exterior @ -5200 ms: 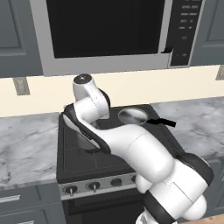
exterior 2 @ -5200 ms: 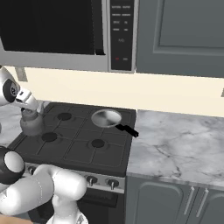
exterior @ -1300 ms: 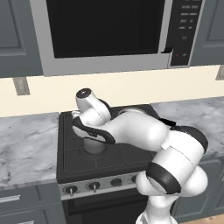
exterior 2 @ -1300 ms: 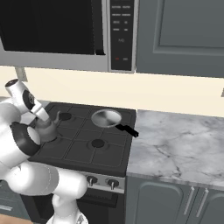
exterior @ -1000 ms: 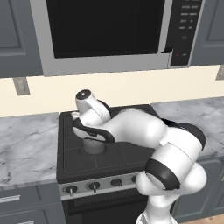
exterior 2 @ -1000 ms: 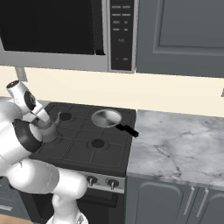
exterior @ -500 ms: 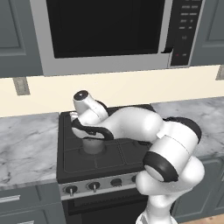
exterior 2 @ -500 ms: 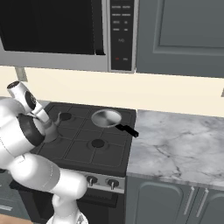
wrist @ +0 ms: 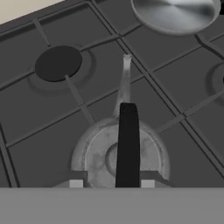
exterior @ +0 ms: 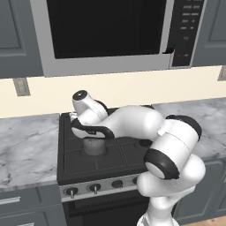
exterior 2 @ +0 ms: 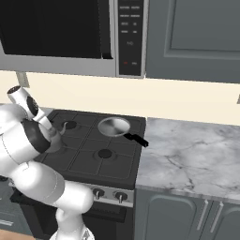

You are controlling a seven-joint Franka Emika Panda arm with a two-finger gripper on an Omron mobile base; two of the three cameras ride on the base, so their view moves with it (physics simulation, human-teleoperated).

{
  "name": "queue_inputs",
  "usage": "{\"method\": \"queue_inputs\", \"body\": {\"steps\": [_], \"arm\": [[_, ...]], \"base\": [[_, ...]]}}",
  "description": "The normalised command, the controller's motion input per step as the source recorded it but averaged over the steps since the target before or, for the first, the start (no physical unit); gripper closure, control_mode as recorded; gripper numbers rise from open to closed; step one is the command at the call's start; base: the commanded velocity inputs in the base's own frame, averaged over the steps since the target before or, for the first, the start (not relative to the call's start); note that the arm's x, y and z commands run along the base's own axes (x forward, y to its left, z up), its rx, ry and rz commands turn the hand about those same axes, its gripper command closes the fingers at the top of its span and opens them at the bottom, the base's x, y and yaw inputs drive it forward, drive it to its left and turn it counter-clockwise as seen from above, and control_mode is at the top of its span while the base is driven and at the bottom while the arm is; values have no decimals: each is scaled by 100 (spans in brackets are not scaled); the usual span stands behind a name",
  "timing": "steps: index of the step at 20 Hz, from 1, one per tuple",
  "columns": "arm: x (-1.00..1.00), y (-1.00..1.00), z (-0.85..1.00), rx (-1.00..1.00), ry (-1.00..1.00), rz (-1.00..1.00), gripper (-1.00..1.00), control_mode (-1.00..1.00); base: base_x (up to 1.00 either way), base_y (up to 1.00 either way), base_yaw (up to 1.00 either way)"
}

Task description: Pick the kettle from the counter and place it on a stove burner. Then turn the burner on.

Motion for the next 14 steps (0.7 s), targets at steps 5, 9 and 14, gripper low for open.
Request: {"method": "queue_inputs", "body": {"steps": [5,9,14], "arm": [[0,0,0,0,0,0,-100,-100],[-4,0,3,0,0,0,-100,-100],[-35,0,23,0,-7,0,-100,-100]], "base": [[0,0,0],[0,0,0],[0,0,0]]}}
